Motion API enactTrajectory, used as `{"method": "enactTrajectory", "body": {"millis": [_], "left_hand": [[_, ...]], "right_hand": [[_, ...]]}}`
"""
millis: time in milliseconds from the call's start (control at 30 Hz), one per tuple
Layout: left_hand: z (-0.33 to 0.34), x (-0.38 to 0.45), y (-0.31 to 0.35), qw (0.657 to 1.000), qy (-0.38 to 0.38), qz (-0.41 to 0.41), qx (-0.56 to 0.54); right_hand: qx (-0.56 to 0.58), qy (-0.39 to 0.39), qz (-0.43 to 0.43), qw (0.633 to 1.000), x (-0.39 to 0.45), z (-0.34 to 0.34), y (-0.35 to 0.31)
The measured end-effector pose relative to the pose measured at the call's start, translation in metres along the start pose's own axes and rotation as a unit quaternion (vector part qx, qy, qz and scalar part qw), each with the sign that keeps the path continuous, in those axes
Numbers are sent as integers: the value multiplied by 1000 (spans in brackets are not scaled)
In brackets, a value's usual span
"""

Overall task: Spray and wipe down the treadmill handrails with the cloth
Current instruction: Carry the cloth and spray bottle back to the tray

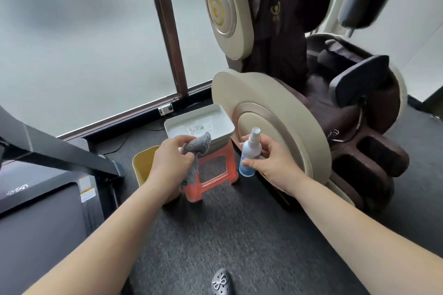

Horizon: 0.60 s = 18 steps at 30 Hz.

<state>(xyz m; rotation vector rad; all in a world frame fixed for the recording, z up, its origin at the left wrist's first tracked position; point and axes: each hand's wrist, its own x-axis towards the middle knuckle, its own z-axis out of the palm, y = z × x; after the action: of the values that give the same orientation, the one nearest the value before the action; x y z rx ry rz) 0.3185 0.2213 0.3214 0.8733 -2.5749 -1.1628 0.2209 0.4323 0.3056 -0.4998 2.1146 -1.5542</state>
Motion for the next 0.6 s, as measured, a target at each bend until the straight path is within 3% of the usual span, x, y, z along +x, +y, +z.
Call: {"method": "enactTrajectory", "body": {"millis": [267, 600], "left_hand": [[-5, 93, 0, 998, 36, -52, -9], [4, 199, -24, 975, 136, -165, -58]], "right_hand": [[27, -33, 3, 999, 114, 1, -12], [-6, -179, -8, 984, 288, 18, -11]]}}
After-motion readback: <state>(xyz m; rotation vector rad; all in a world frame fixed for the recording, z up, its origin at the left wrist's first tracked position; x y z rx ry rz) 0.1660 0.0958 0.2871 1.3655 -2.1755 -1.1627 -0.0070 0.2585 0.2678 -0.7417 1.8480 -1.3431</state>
